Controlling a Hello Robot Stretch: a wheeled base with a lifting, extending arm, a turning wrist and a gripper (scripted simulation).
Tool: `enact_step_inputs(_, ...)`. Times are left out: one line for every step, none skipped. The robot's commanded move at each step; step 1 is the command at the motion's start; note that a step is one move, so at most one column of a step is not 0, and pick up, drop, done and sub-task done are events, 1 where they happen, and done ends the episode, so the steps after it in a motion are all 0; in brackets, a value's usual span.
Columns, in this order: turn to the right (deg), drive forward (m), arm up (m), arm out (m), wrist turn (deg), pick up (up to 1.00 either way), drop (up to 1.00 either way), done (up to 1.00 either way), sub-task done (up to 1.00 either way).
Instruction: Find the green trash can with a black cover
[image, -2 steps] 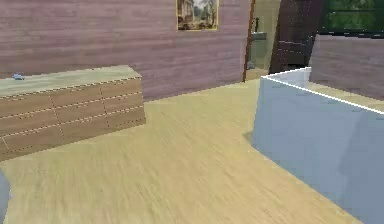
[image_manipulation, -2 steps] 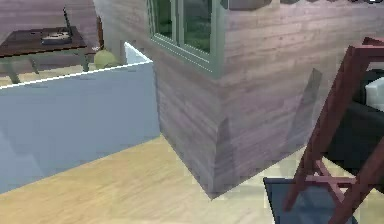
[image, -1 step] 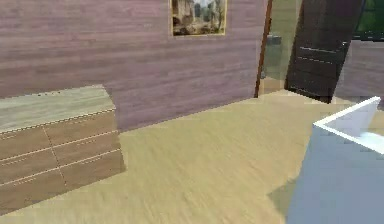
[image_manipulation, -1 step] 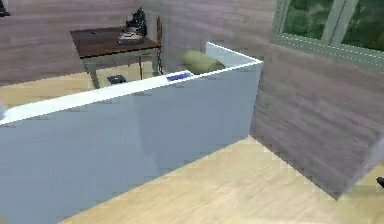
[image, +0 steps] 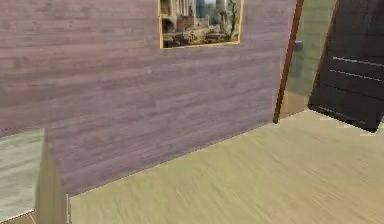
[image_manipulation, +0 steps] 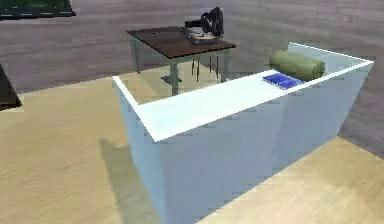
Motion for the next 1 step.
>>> enact_step_inputs(-15.0,0.00,0.00,0.00,0.0,0.00,0.00,0.00,0.00)
